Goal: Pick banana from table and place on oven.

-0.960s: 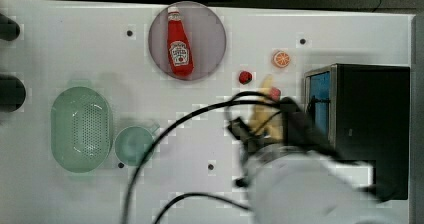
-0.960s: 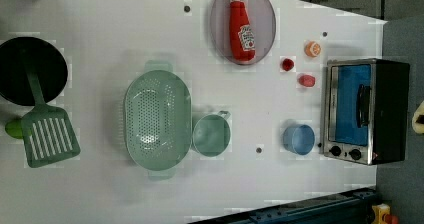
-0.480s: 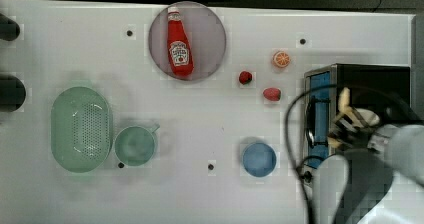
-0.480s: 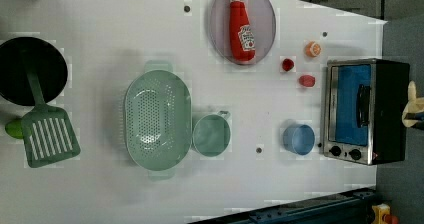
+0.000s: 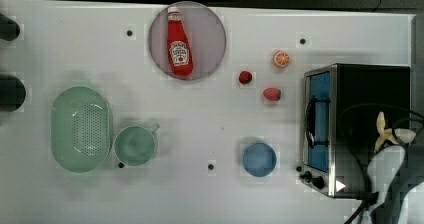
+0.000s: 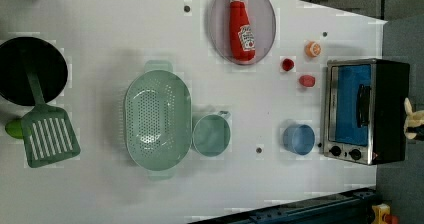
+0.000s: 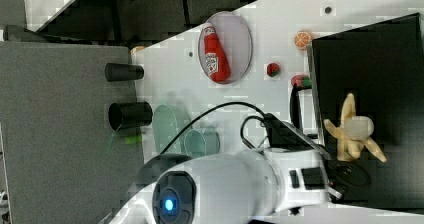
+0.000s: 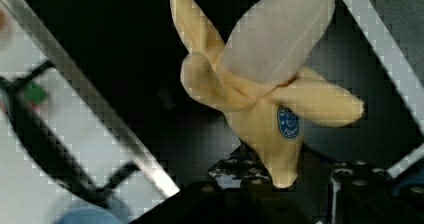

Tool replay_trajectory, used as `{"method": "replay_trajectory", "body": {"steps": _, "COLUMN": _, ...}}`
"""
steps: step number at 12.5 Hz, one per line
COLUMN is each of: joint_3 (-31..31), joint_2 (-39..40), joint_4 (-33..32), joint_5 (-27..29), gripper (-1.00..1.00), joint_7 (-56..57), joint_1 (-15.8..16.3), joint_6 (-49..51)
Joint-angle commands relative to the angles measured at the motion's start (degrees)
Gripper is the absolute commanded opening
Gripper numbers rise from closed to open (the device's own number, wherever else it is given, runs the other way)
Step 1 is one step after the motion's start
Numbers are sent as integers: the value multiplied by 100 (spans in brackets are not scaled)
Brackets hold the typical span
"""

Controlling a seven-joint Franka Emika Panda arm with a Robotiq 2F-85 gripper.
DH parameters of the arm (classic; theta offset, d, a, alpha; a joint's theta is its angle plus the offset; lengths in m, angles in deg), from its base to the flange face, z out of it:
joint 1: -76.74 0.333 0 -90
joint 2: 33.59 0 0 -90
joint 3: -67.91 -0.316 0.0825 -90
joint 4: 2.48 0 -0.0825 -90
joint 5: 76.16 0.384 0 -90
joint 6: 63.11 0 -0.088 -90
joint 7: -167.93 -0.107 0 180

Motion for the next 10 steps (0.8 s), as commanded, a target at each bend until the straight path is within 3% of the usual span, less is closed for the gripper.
{"method": "replay_trajectory", "body": {"steps": 1, "joint_3": -185, "joint_2": 126, "joint_4": 641, "joint_5": 109, "gripper": -50, "joint_7": 1016, "joint_1": 186, "joint_6": -128}}
{"method": "replay_trajectory", "body": {"steps": 2, "joint_3": -183, "joint_2": 193, "joint_4": 685, "joint_5": 119, "gripper": -44, "joint_7": 1051, "joint_1": 183, "joint_6": -129}}
{"method": "replay_trajectory", "body": {"steps": 3, "joint_3": -194, "joint_2": 213, "joint_4": 680, "joint_5": 150, "gripper": -25, "joint_7": 1053, "joint_1": 183, "joint_6": -117}}
{"method": "replay_trajectory", "body": {"steps": 8, "joint_3": -226, "joint_2": 187, "joint_4": 747, "joint_5": 204, "gripper": 88, "joint_7": 1053, "joint_1": 180, "joint_6": -126}}
{"method": "replay_trajectory", "body": {"steps": 10, "joint_3": -271, "joint_2": 98, "joint_4": 885, "joint_5": 199, "gripper": 100, "joint_7": 1052, "joint_1": 240, "joint_6": -91}}
